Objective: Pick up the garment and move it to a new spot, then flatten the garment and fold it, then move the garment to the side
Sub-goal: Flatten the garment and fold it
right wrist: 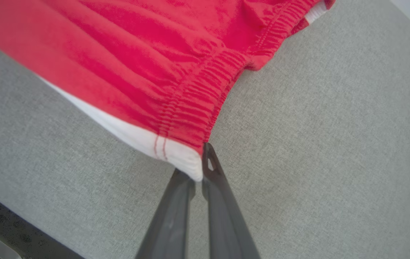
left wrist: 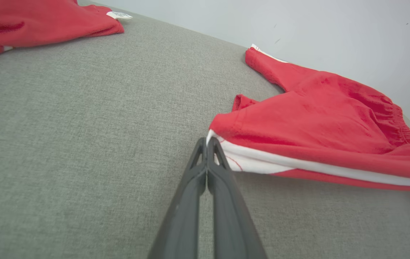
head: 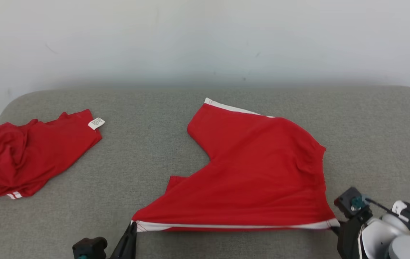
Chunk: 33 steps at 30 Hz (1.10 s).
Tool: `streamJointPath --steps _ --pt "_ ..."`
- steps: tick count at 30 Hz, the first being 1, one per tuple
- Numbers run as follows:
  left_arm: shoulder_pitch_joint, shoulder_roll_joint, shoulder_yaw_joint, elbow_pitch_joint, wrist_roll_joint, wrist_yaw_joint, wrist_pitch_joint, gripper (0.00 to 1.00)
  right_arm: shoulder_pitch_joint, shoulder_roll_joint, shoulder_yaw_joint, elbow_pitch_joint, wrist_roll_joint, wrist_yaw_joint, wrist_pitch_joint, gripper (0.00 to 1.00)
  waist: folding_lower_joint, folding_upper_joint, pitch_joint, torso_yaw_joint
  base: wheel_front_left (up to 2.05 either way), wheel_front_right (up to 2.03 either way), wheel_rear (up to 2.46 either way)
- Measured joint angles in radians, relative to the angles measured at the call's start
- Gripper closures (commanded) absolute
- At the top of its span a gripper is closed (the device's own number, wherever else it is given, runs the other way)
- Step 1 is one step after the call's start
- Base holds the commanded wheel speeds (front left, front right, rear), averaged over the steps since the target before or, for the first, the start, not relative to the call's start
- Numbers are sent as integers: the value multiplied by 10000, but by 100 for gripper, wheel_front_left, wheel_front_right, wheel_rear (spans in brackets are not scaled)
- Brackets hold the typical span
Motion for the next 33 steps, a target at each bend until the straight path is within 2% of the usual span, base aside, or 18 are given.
streamJointPath --steps 12,15,17,20,21,22,23,24,25,26,27,33 --pt "1175 205 -288 -1080 104 188 552 100 1810 -454 -454 -1661 326 -1204 1022 100 2 0 -117 257 0 0 0" --pt "1314 209 -305 -1290 121 207 639 100 2011 -533 -489 -1862 374 -1306 1197 100 2 0 -90 221 0 0 0" --pt "1372 311 -499 -1369 238 232 880 100 2362 -585 -537 -2136 543 -1597 1517 100 3 1 -26 167 0 0 0" --pt "1488 357 -604 -1494 276 255 974 100 2534 -633 -545 -2293 541 -1708 1684 100 3 1 21 130 0 0 0" --pt "1533 395 -688 -1524 330 259 1057 86 2576 -667 -560 -2410 543 -1749 1737 100 3 1 45 108 0 0 0" --pt "1532 447 -786 -1540 382 255 1145 57 2591 -696 -594 -2489 546 -1802 1833 100 2 1 71 85 0 0 0" --pt "1530 458 -836 -1569 385 255 1212 1 2592 -742 -617 -2541 566 -1825 1918 100 3 1 99 61 0 0 0" --pt "1529 462 -890 -1580 397 255 1302 0 2592 -777 -627 -2606 571 -1839 1994 75 3 1 126 36 0 0 0" --pt "1524 460 -945 -1580 424 257 1419 0 2603 -805 -662 -2692 591 -1883 2042 61 3 1 152 12 0 0 0" --pt "1531 470 -932 -1582 426 261 1492 0 2603 -836 -673 -2748 596 -1889 2130 8 3 2 173 -12 0 0 0" --pt "1526 493 -943 -1580 426 261 1603 0 2627 -855 -719 -2784 617 -1960 2163 0 2 2 193 -34 0 0 0" --pt "1533 621 -938 -1682 385 251 2140 0 2879 -890 -859 -3173 790 -2063 2506 0 2 2 272 -77 0 0 0"
